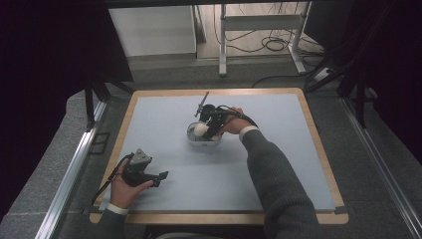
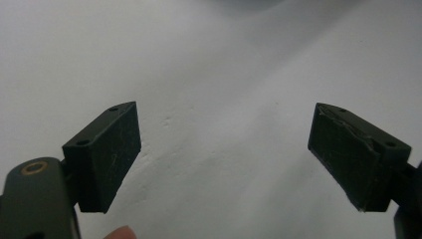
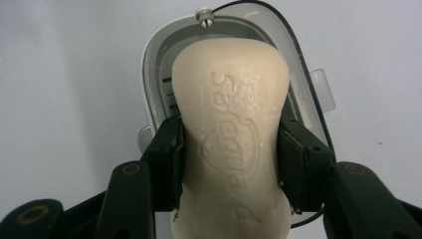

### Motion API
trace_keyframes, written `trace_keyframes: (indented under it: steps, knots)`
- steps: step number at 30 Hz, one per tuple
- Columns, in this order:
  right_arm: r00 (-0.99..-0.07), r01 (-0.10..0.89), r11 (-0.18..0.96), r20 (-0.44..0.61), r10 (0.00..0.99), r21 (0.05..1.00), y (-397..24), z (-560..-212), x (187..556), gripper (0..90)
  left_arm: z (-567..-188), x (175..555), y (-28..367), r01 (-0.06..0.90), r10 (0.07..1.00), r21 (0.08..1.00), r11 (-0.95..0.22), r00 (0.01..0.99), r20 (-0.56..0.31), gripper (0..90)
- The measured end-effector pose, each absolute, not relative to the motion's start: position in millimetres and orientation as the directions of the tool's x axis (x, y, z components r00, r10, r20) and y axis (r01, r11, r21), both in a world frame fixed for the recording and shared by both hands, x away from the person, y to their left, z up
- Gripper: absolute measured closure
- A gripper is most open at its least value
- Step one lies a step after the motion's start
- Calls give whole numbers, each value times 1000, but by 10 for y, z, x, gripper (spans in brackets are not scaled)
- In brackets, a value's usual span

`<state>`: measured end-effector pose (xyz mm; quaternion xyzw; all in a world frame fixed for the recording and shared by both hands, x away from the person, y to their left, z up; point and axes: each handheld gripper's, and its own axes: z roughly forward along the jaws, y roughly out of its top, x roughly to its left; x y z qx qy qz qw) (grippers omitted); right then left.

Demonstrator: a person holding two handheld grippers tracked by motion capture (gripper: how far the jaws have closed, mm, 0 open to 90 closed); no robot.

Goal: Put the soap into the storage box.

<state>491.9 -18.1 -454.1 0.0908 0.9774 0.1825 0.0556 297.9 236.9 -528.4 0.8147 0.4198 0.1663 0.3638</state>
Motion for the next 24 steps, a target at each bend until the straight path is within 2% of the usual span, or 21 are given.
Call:
trace_keyframes:
  steps: [5,12,24]
  knots:
    - [-980,139,918,-82,182,372,-173,-4542,4894,473,-5284,2977,2374,563,805,732,-384,593,-34,138]
    - [-976,139,874,-84,200,465,-248,-4337,4850,469,-5279,2978,2379,563,805,733,-382,592,-35,138]
    - [-972,168,866,-65,224,471,-382,-4319,4794,450,-5272,3028,2360,565,802,733,-379,595,-44,138]
